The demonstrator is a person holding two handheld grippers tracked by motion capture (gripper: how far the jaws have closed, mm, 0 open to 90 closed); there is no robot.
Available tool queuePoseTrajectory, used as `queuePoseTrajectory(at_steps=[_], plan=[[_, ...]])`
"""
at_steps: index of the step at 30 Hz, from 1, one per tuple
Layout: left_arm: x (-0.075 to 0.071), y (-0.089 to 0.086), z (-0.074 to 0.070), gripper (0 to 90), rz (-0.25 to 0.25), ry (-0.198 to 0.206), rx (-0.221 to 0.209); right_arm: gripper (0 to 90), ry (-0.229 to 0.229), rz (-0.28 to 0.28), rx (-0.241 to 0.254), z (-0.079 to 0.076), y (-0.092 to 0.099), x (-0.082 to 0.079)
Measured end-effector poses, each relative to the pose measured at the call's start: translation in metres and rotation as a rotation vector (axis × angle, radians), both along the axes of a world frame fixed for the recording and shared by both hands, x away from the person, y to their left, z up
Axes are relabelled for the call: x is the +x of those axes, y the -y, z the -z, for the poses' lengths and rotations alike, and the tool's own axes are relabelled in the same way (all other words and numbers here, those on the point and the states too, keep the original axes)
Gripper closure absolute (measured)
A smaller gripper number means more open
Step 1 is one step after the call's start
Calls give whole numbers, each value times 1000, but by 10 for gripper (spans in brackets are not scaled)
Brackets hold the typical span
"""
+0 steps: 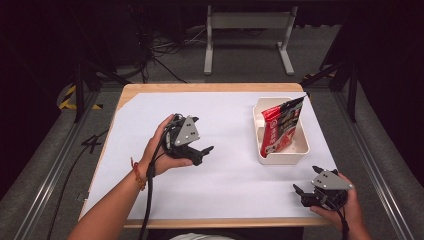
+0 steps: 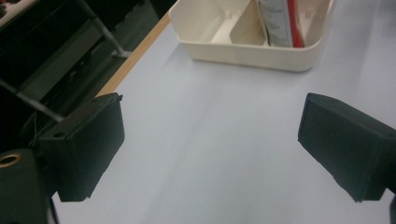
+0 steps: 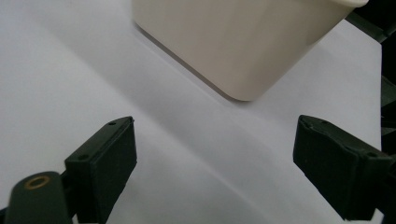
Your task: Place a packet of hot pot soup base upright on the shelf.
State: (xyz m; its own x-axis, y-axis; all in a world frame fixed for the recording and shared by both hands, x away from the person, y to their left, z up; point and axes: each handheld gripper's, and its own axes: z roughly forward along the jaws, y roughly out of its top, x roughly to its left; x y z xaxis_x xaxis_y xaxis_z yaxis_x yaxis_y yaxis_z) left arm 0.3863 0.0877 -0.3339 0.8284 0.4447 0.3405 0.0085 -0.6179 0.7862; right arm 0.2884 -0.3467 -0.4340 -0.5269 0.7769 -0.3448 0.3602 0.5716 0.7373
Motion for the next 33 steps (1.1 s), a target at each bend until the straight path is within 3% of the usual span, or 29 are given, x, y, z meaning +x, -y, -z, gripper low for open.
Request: queuePoseTrajectory(at_steps=[6,18,26,29,33], plan=[[-10,-31,19,73,-39,2,7,128,15,-6,11,-2,1,-1],[-20,-88,64,70,-138,-70,26,125,38,-1,20,-4,0,-3],[-25,-119,79,68,-189,-116,24,124,53,12,31,-6,3,-3],[-27,-127,84,68,-204,-115,52,124,52,16,30,-6,3,-3],[-28,-136,89,69,-226,-133,43,124,55,18,29,-6,3,-3]])
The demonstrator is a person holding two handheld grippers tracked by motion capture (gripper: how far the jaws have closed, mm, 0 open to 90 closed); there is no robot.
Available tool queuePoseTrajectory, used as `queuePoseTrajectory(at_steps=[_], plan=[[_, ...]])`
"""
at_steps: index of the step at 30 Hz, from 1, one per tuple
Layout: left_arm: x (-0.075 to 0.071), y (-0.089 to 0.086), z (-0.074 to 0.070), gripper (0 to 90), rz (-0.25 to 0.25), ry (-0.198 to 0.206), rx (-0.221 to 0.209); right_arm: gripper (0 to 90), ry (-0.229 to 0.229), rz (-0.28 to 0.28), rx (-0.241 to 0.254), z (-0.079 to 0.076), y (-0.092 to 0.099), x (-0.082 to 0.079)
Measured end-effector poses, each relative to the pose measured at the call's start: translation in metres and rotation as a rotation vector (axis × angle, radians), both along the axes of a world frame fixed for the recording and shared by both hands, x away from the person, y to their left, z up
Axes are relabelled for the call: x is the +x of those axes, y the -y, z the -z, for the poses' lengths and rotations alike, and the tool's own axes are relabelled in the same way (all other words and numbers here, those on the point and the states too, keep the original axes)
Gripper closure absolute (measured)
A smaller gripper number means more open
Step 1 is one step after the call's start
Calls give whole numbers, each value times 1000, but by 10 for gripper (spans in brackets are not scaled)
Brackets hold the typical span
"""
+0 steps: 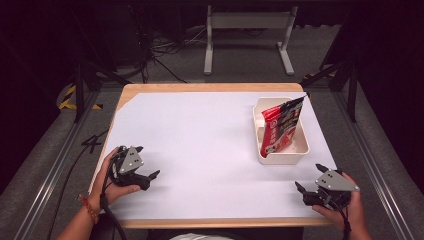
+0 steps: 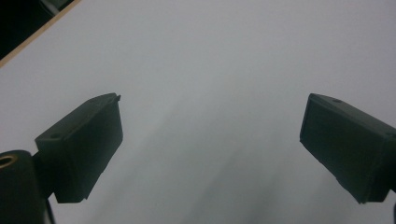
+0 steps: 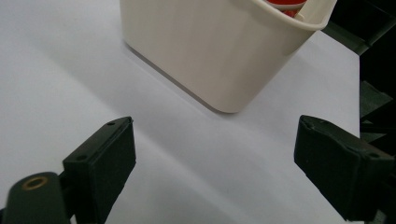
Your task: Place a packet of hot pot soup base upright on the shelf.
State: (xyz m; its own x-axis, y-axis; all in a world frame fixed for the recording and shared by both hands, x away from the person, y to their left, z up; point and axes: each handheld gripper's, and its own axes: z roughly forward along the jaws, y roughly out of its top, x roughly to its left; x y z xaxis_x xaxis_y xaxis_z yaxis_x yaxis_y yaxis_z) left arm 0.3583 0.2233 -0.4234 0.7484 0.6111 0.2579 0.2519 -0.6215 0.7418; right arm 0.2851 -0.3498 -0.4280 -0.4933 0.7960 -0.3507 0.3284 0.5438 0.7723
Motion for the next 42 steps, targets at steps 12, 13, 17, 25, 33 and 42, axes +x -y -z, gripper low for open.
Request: queuePoseTrajectory(at_steps=[12,13,17,25,33,42], plan=[[-4,-26,15,76,-61,-33,-38,122,0,10,3,1,2,1],[-4,-28,16,75,-60,-41,-49,122,1,10,2,1,2,1],[-5,-36,19,75,-77,-63,-84,121,4,14,10,0,3,1],[-13,-47,23,74,-105,-78,-167,121,7,19,25,0,4,2],[-14,-50,25,71,-116,-73,-187,119,12,18,28,-2,5,1],[-15,-48,25,72,-102,-73,-183,120,13,16,25,-2,5,2]])
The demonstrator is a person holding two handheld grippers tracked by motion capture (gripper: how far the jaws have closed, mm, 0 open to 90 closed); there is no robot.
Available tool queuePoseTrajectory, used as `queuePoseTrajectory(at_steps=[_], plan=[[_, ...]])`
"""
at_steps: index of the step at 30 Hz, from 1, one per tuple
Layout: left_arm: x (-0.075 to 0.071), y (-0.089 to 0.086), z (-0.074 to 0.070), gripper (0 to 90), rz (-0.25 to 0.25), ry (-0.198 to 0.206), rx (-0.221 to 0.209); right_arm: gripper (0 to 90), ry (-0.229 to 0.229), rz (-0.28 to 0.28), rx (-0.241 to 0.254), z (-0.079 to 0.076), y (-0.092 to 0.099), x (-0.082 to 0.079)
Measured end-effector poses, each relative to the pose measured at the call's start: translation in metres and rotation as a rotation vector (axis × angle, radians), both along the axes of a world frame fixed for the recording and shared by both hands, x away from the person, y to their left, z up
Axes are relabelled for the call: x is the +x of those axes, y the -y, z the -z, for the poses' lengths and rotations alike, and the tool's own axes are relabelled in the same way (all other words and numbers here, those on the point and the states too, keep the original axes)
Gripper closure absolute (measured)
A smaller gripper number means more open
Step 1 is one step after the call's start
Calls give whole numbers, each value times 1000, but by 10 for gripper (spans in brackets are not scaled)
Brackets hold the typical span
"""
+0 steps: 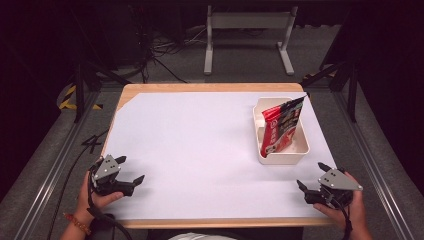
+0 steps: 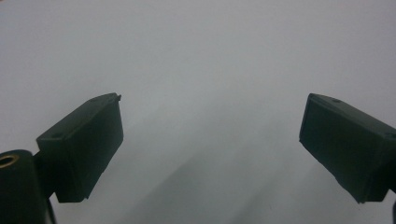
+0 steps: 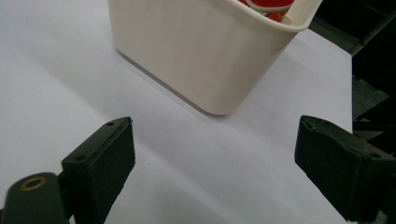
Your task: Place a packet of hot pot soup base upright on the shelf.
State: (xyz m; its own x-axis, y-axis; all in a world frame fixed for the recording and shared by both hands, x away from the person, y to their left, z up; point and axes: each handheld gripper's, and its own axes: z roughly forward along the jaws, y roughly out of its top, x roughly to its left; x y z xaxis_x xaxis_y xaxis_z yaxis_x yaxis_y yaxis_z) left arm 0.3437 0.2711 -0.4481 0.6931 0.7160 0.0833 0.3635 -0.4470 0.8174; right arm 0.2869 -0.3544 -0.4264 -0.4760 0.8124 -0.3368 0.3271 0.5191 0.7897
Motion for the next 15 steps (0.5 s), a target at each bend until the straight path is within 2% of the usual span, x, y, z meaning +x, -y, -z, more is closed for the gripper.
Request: queuePoseTrajectory(at_steps=[15], plan=[[1,2,0,73,12,2,6,120,-1,4,-15,1,0,1]])
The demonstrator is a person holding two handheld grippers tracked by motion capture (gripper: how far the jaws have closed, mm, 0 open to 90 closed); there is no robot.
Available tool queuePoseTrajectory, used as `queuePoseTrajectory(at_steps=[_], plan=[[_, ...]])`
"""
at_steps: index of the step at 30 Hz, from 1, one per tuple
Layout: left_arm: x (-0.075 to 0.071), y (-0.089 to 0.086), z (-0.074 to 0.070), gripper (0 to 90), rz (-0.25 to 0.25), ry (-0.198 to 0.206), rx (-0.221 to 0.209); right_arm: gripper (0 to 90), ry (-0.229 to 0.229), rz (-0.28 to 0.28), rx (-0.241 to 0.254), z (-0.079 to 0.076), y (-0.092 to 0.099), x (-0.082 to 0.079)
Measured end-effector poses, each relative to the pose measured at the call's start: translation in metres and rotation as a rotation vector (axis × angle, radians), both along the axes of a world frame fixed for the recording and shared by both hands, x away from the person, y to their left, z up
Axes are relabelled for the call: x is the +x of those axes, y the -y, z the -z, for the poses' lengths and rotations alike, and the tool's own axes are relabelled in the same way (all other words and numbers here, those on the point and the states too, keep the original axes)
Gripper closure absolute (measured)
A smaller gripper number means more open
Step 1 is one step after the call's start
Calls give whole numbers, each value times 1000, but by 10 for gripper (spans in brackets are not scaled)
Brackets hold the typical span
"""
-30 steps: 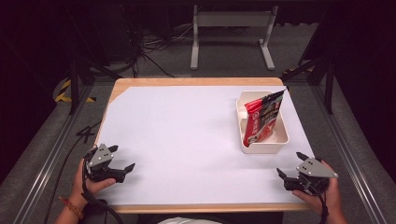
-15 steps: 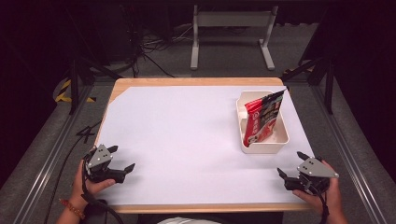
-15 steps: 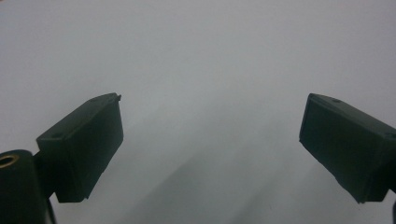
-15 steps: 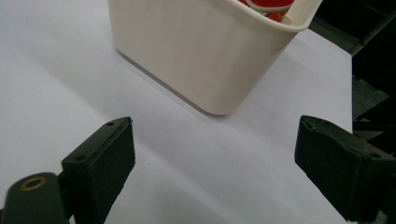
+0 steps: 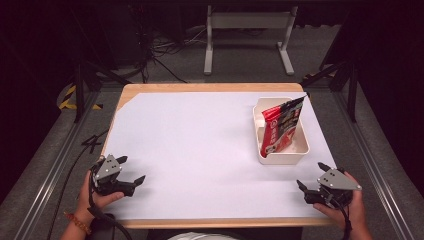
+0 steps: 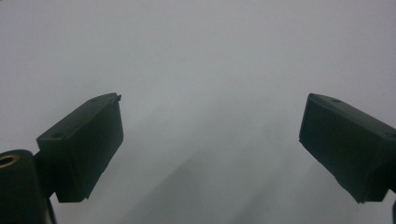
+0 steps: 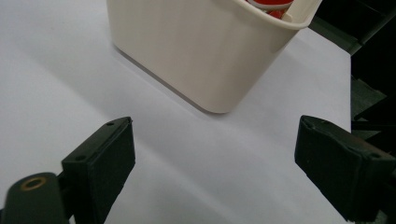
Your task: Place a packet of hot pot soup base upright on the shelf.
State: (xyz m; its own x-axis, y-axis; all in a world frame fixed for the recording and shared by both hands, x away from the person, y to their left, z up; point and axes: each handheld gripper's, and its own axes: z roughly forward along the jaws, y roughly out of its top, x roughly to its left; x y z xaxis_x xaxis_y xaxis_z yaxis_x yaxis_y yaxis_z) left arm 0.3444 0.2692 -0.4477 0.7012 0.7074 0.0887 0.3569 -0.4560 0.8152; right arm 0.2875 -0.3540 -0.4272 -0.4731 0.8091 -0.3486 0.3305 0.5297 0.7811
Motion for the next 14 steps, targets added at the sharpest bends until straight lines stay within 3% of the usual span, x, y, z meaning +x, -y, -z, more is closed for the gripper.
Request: queuePoseTrajectory(at_steps=[14], plan=[[2,3,0,71,-2,-8,3,120,5,3,9,-1,2,0]])
